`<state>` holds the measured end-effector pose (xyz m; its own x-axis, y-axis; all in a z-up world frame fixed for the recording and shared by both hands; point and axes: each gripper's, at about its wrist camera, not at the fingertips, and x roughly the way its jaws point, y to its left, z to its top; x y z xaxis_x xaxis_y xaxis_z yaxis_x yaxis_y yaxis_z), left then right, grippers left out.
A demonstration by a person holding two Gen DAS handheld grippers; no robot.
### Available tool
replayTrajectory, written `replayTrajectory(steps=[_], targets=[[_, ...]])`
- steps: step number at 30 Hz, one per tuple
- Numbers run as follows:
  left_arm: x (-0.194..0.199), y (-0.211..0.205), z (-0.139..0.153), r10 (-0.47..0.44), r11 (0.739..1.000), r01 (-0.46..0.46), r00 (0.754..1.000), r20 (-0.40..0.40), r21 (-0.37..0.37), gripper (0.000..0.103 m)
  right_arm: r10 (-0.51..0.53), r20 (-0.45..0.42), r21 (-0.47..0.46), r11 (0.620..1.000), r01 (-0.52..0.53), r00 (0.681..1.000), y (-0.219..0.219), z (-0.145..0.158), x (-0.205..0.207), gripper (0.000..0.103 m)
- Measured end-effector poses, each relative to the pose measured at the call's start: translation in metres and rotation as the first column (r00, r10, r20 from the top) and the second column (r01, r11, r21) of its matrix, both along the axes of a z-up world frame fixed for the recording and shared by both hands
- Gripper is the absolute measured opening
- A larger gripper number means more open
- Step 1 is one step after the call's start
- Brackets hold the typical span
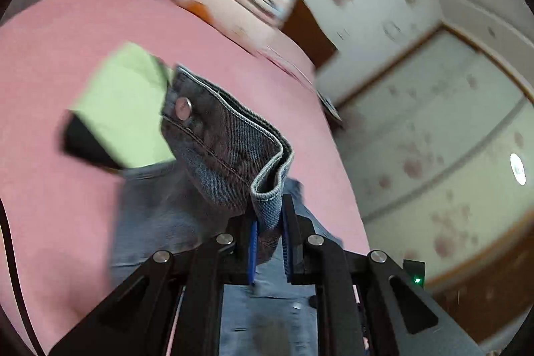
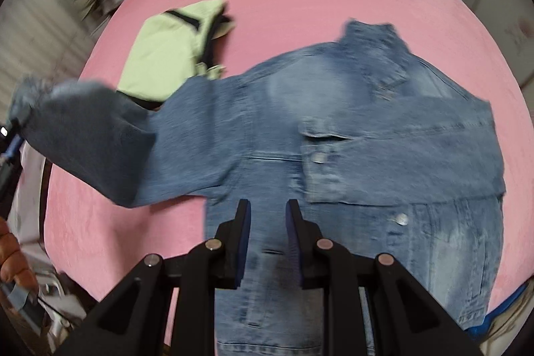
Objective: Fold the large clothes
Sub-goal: 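Fold the held sleeve across the jacket front with the left tool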
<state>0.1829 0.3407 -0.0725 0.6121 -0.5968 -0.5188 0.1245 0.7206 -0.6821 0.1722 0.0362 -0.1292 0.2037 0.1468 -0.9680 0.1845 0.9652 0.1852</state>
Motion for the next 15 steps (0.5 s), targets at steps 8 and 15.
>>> replayTrajectory(steps=[8,15], targets=[[0.047,-0.177,-0.078,-0.192,0.973,0.210,0.967,-0.170,0.095,0.010,-0.125,-0.018,-0.006,0.992,0.125,0.992,-0.104,-0.016,-0.030,0.021],[0.038,-0.266,-0.174,-0.237,0.913,0.342,0.888,-0.394,0.222,0.020,-0.117,-0.065,-0.009,0.993,0.117,0.991,-0.164,-0.049,-0.042,0.021]])
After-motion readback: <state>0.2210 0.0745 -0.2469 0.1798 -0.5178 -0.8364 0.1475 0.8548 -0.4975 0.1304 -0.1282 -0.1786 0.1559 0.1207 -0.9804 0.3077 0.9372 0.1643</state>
